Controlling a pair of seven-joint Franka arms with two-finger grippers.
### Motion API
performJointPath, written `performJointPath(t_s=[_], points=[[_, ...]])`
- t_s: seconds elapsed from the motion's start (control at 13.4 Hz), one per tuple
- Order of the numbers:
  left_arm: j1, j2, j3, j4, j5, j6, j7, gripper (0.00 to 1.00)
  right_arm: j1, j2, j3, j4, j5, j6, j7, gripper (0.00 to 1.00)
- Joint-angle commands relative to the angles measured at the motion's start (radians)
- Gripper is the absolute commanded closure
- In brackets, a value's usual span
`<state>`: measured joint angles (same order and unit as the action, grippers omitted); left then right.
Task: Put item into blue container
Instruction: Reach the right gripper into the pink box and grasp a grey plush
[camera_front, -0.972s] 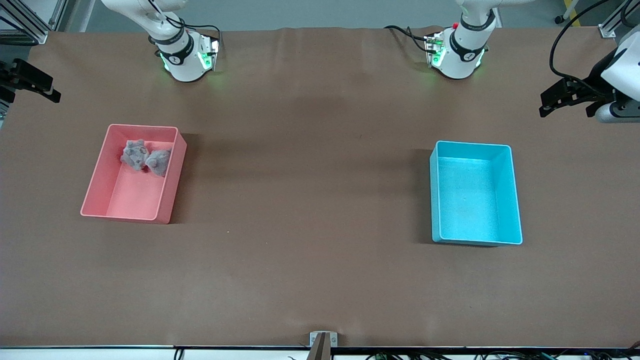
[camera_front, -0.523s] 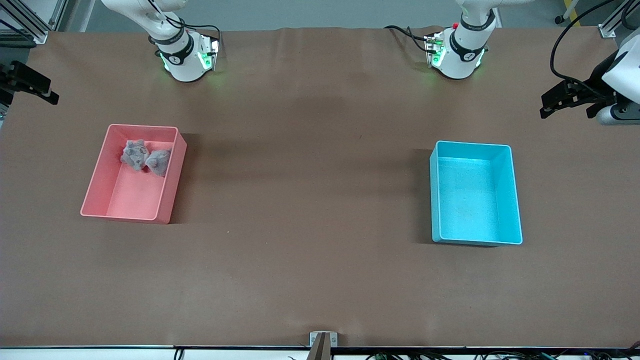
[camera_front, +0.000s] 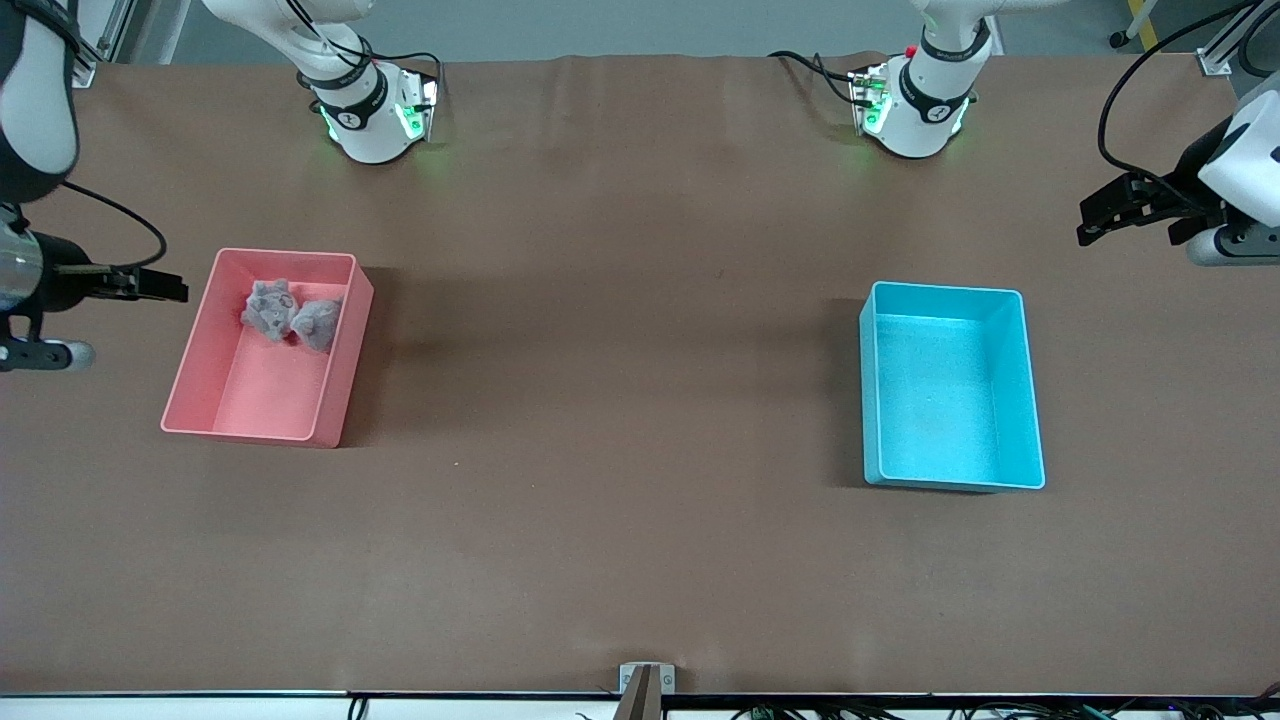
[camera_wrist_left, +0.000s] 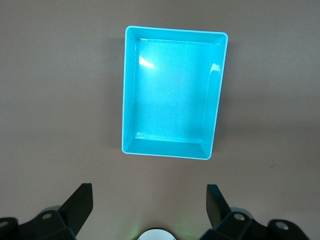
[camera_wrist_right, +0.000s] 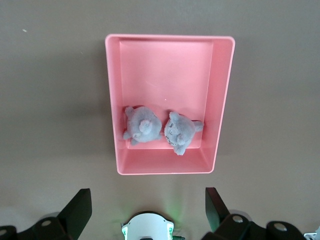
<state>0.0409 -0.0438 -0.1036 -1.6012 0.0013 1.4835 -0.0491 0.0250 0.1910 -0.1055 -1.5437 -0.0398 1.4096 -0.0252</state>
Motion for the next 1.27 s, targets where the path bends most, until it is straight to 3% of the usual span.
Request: performJointPath(t_s=[0.0,0.15,0.52,0.82,1.2], points=[[0.007,-0.002,-0.001,0.018,-0.004,-0.014,-0.002,0.0,-0.026,-0.05,-0.028,-0.252,-0.015,0.159,0.019,0.0],[0.016,-0.004,-0.001,0.02,-0.004,-0.016,0.002,0.0,-0.045,-0.054,-0.063,-0.388,-0.006,0.276,0.019,0.0],[0.03,-0.002,0.001,0.023,-0.012,-0.005,0.011,0.0,-0.088,-0.047,-0.068,-0.662,0.043,0.576,0.019,0.0],[0.034,-0.002,0.001,0.021,-0.014,0.006,0.011,0.0,-0.109,0.005,-0.068,-0.71,0.102,0.603,0.019,0.0],[0.034,-0.001,0.001,0.023,-0.015,0.009,0.011,0.0,-0.106,0.099,-0.068,-0.711,0.106,0.672,0.013,0.0]])
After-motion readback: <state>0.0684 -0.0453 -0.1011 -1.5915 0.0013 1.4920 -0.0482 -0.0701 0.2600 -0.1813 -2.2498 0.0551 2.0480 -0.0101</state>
